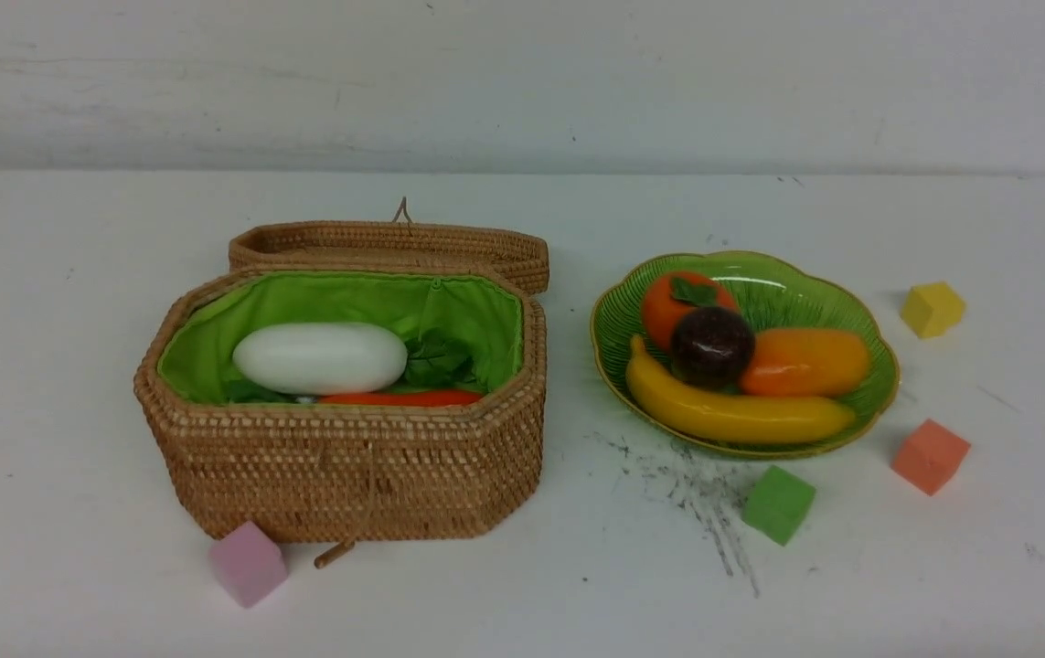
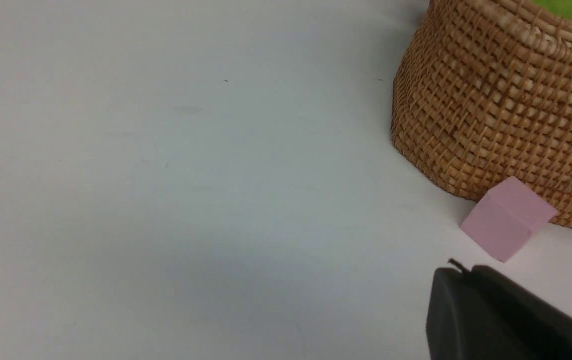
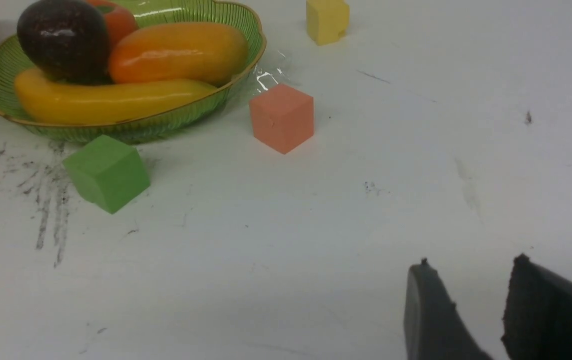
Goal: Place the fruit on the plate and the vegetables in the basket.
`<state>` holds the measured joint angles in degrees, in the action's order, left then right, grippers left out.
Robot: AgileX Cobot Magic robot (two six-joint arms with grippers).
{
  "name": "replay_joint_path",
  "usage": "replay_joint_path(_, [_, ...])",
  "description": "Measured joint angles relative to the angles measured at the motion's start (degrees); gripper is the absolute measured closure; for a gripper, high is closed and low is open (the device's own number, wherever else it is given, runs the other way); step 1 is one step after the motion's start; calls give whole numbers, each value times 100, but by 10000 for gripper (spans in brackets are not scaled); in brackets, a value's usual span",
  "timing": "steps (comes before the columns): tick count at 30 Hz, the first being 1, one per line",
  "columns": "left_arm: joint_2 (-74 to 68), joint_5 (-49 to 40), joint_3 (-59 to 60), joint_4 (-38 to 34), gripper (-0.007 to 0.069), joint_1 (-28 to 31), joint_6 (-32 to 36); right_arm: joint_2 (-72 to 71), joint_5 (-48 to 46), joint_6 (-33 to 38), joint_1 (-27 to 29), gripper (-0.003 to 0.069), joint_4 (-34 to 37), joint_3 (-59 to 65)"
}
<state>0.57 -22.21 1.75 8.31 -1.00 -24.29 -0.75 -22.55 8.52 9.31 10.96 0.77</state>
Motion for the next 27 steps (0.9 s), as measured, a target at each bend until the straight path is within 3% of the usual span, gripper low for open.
replay_joint_path(27, [0, 0, 0, 0, 596, 0, 0, 0, 0, 0, 0, 414, 0, 0])
